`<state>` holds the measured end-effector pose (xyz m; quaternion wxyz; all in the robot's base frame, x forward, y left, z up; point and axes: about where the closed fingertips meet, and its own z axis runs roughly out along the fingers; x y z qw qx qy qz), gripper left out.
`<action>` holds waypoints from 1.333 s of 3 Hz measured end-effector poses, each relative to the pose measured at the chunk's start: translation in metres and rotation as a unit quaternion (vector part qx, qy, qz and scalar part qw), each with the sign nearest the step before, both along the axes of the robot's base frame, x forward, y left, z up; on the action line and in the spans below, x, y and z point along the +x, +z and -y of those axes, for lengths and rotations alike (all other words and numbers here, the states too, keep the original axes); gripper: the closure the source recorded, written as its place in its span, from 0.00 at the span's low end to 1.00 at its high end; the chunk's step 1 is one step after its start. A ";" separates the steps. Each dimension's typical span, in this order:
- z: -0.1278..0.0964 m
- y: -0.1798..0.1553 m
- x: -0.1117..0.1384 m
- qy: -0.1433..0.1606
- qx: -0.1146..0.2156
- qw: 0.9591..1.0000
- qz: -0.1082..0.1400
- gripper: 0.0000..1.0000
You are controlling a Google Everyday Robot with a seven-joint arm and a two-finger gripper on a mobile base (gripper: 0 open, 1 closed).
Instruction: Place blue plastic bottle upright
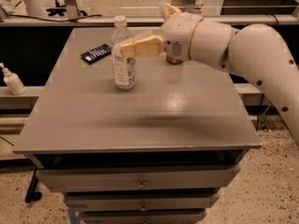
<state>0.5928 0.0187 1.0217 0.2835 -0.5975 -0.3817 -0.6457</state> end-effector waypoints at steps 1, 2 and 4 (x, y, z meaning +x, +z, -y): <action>-0.006 0.002 0.001 0.016 -0.016 1.000 0.014 0.00; -0.003 0.015 0.007 0.034 -0.078 0.995 0.053 0.00; 0.050 0.065 0.019 0.037 -0.151 0.983 0.100 0.00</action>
Offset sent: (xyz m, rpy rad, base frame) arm 0.0283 -0.0418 0.0532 -0.3624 -0.2309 0.1109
